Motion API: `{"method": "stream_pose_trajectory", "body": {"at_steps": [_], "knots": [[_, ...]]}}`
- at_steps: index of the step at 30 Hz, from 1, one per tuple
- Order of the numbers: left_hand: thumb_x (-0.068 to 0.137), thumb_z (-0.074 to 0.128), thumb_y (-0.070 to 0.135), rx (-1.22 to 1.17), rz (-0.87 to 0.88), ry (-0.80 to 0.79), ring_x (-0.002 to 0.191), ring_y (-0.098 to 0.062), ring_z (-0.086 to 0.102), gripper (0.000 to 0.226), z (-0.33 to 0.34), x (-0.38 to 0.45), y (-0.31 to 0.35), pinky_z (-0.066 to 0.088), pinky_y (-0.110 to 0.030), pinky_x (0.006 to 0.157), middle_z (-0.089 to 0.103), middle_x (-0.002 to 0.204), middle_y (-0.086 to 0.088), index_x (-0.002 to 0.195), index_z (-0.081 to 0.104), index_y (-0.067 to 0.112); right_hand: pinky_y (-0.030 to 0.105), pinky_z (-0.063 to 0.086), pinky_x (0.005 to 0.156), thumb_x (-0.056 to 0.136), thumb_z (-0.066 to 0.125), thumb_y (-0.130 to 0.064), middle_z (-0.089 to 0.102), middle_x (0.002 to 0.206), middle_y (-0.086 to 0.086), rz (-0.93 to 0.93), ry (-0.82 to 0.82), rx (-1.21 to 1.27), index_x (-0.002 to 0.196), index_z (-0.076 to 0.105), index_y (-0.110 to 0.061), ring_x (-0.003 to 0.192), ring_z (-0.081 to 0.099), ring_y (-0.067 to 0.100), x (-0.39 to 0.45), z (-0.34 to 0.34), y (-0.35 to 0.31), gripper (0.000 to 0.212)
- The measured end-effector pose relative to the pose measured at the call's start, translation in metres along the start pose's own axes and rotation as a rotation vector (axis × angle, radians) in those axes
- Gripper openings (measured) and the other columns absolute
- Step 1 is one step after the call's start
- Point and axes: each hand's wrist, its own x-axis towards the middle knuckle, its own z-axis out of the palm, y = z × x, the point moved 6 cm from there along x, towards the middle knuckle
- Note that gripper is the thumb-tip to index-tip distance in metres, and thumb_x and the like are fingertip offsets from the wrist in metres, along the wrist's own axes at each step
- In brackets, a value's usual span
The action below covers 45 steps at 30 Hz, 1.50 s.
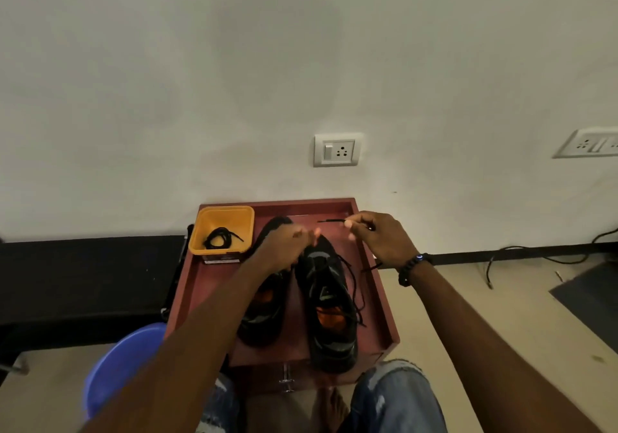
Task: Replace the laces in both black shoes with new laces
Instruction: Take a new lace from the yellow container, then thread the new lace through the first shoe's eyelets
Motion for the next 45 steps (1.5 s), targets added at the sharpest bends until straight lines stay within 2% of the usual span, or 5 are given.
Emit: {"method": "stream_pose_trajectory", "body": {"at_steps": [7, 22, 32, 38, 45], "knots": [[0.099, 0.051, 0.048, 0.059, -0.349, -0.208, 0.051, -0.014, 0.062, 0.038, 0.081, -0.023, -0.056, 0.050, -0.021, 0.046, 0.058, 0.066, -0.002, 0.083, 0.051, 0.013, 0.019, 0.043, 0.073, 0.097, 0.059, -0.034, 0.070, 0.083, -0.014, 0.164, -0.045, 0.024, 0.091, 0.071, -0.023, 0.083, 0.062, 0.002, -0.018, 0.031, 0.045, 0.017], [0.098, 0.052, 0.010, 0.268, 0.252, -0.489, 0.072, -0.017, 0.058, 0.014, 0.112, 0.004, 0.058, 0.046, -0.029, 0.073, 0.067, 0.092, -0.010, 0.100, 0.063, 0.002, 0.017, 0.043, 0.071, 0.097, 0.059, -0.026, 0.068, 0.092, -0.005, 0.249, 0.232, 0.081, 0.098, 0.069, -0.019, 0.088, 0.062, 0.013, -0.024, 0.015, 0.058, 0.012], [0.092, 0.059, 0.023, 0.375, 0.044, 0.238, 0.105, -0.014, 0.050, 0.017, 0.055, -0.012, -0.024, 0.039, -0.030, 0.089, 0.048, 0.110, 0.006, 0.109, 0.059, 0.026, 0.015, 0.044, 0.069, 0.098, 0.057, -0.031, 0.064, 0.101, -0.003, 0.337, -0.023, 0.073, 0.109, 0.062, -0.019, 0.088, 0.059, 0.010, -0.042, 0.077, 0.070, 0.017], [0.089, 0.061, 0.047, 0.482, -0.314, 0.070, 0.136, -0.039, 0.034, 0.056, 0.043, -0.032, -0.105, 0.039, -0.052, 0.108, 0.009, 0.155, -0.008, 0.140, 0.037, 0.041, 0.039, 0.049, 0.100, 0.082, 0.074, -0.044, 0.041, 0.130, 0.002, 0.350, -0.207, -0.098, 0.135, 0.046, -0.032, 0.116, 0.052, 0.023, -0.040, 0.112, 0.083, 0.062], [0.087, 0.057, 0.052, 0.490, -0.310, 0.139, 0.119, -0.035, 0.047, 0.057, 0.039, -0.049, -0.113, 0.046, -0.044, 0.099, 0.016, 0.154, -0.009, 0.140, 0.035, 0.047, 0.031, 0.046, 0.085, 0.097, 0.057, -0.018, 0.044, 0.126, 0.012, 0.325, -0.078, -0.191, 0.134, 0.047, -0.027, 0.103, 0.057, 0.030, -0.027, 0.122, 0.080, 0.039]]}}
